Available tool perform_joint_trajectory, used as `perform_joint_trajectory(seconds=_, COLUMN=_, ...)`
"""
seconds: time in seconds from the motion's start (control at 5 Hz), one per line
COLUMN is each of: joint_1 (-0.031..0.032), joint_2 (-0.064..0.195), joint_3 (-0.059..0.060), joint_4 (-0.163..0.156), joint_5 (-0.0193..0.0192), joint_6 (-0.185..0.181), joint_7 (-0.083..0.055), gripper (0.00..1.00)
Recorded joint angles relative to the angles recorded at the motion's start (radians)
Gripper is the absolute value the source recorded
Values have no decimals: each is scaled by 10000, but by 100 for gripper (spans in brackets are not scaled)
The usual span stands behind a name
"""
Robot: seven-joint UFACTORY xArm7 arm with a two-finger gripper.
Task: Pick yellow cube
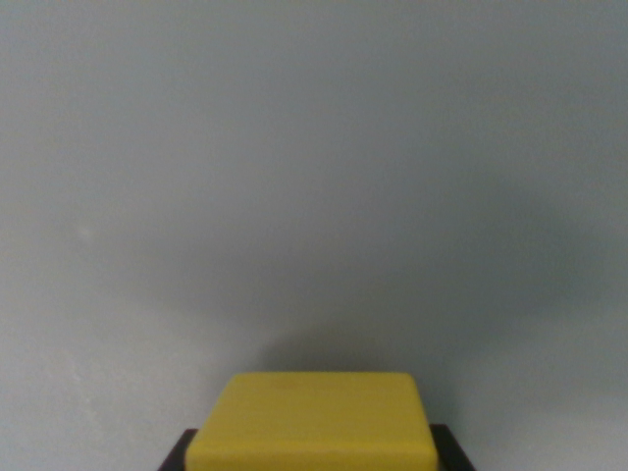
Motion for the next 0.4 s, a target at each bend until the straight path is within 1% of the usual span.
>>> perform_joint_trajectory(seconds=0.2, joint_1=2, joint_2=-83, joint_3=-2, joint_4=95, joint_5=-25, joint_6=177, joint_7=25, gripper=100)
perform_joint_trajectory(seconds=0.4, joint_1=2, joint_2=-83, joint_3=-2, joint_4=95, joint_5=-25, joint_6=177, joint_7=25, gripper=100)
